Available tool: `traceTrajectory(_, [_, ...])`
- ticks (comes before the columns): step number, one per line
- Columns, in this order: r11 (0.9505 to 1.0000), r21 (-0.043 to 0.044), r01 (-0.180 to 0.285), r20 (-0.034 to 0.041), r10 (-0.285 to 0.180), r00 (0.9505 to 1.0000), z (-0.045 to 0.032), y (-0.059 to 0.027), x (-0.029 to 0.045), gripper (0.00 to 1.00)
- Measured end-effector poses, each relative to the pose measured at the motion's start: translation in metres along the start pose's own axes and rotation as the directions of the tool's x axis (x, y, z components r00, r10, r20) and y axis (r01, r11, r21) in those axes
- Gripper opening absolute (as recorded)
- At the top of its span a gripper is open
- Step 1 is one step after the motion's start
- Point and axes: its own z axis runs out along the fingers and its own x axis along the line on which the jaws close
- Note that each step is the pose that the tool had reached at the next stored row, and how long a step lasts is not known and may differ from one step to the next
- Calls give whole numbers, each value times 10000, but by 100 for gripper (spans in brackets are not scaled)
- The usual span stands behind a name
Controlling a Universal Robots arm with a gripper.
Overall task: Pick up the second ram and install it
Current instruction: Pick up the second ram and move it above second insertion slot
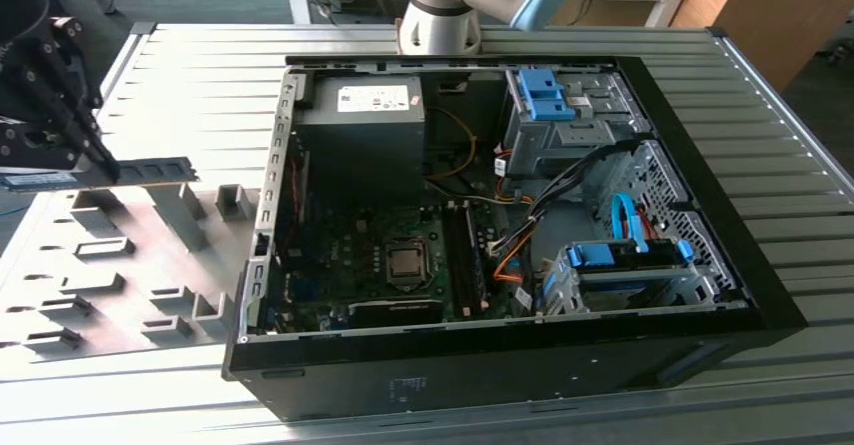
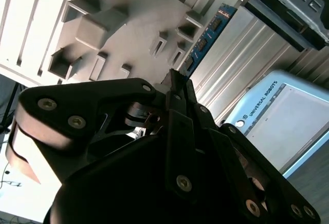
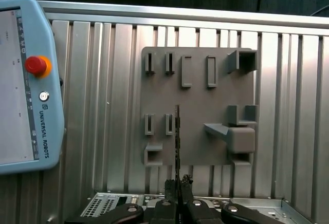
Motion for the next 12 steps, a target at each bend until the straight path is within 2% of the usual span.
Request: traceTrajectory(12, [10000, 0, 0, 0, 0, 10000, 4, -181, 6, 14])
